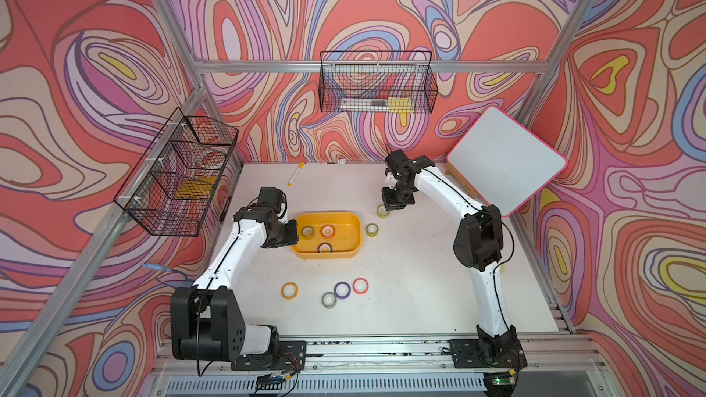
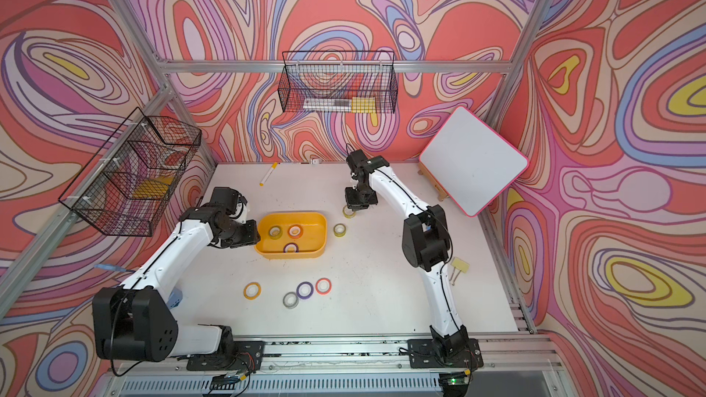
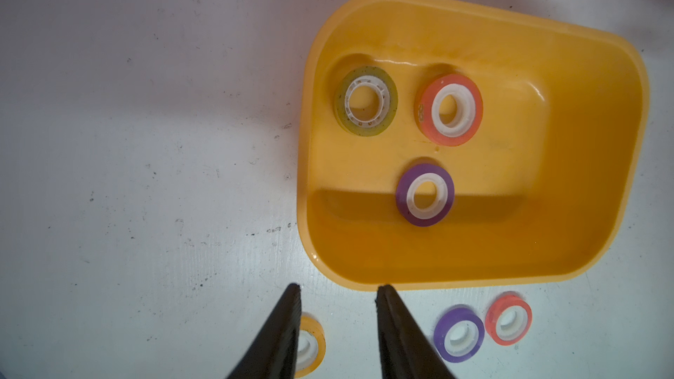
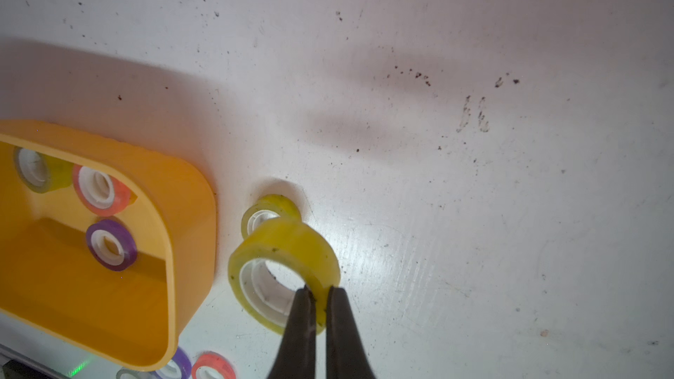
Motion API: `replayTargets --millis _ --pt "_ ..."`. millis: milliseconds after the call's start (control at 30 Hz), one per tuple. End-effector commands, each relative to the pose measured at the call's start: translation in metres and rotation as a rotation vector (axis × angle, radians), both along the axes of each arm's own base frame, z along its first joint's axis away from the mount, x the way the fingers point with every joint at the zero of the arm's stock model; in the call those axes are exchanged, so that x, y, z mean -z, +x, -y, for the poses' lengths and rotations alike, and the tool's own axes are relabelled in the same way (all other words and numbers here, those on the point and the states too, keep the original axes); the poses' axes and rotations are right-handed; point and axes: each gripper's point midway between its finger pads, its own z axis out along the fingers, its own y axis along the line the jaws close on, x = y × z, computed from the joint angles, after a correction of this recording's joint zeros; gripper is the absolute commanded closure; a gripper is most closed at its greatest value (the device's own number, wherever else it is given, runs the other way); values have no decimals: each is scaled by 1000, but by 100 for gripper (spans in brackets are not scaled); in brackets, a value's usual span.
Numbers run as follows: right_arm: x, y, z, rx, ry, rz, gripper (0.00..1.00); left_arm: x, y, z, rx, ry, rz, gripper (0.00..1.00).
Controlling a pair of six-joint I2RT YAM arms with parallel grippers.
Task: Put the transparent tape into the storage box
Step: Pick up the tape from the center of the board, then place the tape in the storage box.
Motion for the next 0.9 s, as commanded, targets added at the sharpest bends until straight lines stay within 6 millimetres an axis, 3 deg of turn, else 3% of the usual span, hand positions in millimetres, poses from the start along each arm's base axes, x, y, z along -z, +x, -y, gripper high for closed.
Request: replayTargets --millis 0,200,367,633,867 --pt "-27 -2 -15 -13 59 38 95 -1 -8 1 8 -2 -19 60" --pt "-49 -7 -49 -60 102 77 94 0 -9 2 10 -7 -21 60" --pt "-55 -11 -80 -80 153 85 93 -1 -9 2 11 -9 -20 60" --pt "-45 -22 -130 -115 223 67 92 -2 -9 4 14 -19 -15 60" --pt "-26 -31 -150 -127 243 28 92 -2 -9 5 15 -24 -16 60"
